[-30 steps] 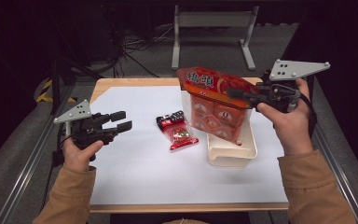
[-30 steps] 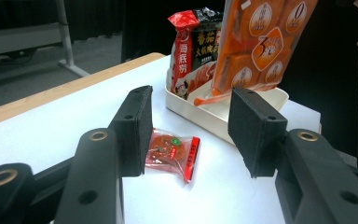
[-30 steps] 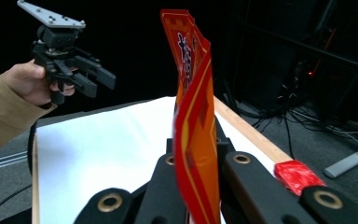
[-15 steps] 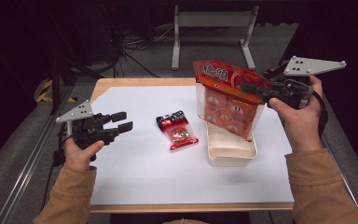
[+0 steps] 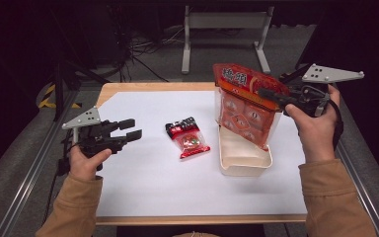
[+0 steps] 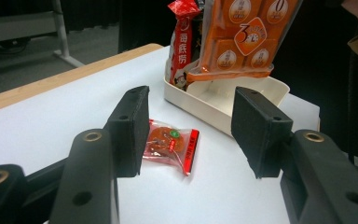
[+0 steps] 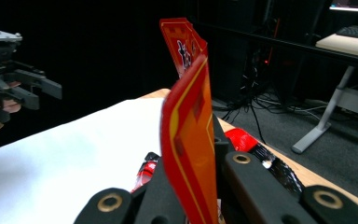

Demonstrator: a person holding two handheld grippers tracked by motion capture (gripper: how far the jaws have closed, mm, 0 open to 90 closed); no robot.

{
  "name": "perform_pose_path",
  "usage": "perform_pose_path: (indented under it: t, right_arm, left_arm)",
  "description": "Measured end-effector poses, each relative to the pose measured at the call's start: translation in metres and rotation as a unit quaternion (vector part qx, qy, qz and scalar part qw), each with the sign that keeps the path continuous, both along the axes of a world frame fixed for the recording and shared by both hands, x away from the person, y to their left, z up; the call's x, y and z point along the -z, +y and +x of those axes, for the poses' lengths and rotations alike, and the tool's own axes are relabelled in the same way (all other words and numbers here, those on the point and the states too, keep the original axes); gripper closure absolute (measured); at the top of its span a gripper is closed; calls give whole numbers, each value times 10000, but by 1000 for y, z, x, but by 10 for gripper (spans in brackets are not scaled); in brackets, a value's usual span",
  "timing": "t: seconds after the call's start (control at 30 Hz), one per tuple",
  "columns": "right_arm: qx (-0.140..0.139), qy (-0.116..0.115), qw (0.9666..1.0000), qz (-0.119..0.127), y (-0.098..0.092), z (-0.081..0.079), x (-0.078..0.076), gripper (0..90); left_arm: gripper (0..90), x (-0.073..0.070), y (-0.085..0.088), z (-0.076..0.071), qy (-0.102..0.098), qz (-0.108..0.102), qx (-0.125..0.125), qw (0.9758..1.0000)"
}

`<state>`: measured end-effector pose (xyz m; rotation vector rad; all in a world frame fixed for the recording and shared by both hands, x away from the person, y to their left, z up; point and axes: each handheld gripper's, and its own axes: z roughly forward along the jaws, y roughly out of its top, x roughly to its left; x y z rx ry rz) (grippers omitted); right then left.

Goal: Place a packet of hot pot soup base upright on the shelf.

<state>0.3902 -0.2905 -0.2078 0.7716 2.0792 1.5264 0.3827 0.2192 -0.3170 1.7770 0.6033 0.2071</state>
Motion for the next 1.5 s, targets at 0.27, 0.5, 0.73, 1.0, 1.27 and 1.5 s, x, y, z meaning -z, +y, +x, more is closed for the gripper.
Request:
perform_pose_path:
  t: [0.27,0.5,0.73,1.0,1.27,1.5]
  right_arm:
    - [131,101,9998,106,-6,4,14,897]
    - [179,132,9995,203,-12,5,22,897]
    - [300,145,9994,121,-16,6,34,897]
    - [479,117,9988,-4,-18,7,45,896]
    - [551,115,9983,-119,-17,7,56,895]
    - [504,197,9983,-202,-19,5,65,895]
  left_arm:
    - [480,1,0,0,24,-2,7,10000]
    - [480,1,-1,1,23,2,8,10000]
    - [479,2,-1,1,27,11,12,10000]
    - [479,2,-1,1,10,36,6,10000]
    - [475,3,-1,1,44,28,1,10000]
    - [475,4,-3,1,59,27,4,10000]
